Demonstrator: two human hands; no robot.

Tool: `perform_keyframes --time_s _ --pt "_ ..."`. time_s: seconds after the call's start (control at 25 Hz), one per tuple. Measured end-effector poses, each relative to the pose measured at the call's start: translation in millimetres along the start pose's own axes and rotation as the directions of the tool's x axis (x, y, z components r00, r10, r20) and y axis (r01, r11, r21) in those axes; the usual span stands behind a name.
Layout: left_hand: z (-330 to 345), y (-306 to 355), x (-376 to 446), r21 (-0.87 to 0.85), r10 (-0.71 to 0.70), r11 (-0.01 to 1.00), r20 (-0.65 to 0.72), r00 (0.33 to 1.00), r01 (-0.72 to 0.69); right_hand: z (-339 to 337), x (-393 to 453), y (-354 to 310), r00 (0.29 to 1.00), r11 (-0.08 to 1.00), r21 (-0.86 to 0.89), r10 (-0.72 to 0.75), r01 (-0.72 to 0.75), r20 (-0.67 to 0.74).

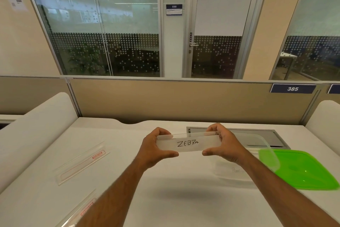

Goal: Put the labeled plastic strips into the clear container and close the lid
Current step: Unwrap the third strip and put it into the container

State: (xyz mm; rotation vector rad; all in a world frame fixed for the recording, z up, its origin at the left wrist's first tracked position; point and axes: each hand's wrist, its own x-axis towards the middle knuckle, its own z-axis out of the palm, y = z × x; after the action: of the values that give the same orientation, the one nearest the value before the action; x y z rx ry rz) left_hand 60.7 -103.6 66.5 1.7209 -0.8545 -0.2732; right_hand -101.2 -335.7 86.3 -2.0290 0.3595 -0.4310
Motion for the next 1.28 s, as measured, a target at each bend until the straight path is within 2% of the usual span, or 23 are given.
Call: perform_keyframes --time_s 0.24,0.44,0.84,1.04,1.28 --pt "29.3 6.0 23.9 0.115 -0.051 0.993 0.141 0.989 0.035 -33.6 -0.1 5.0 1.000 0.973 -0.231 0.007 -0.006 0.005" --pt "75.3 25.7 52.3 0.262 -0.047 0.965 0.238 0.970 -0.018 -78.8 -1.5 27.3 0.998 0.940 -0.336 0.052 -0.058 -0.027" --pt "170.7 38.3 91.0 0.376 -0.081 0.925 0.324 0.942 -0.050 -146.2 1.6 85.8 0.979 0.763 -0.620 0.198 -0.184 -0.047" --pt "196.6 27.7 105.6 0.526 -0.102 0.842 0.367 0.924 -0.116 -155.2 13.3 109.4 0.967 0.664 -0.725 0.256 -0.184 -0.012" --pt "223.7 21.1 119.6 0.705 -0.131 0.673 0.410 0.902 -0.223 -155.2 31.5 130.7 0.950 0.538 -0.833 0.308 -0.127 0.054"
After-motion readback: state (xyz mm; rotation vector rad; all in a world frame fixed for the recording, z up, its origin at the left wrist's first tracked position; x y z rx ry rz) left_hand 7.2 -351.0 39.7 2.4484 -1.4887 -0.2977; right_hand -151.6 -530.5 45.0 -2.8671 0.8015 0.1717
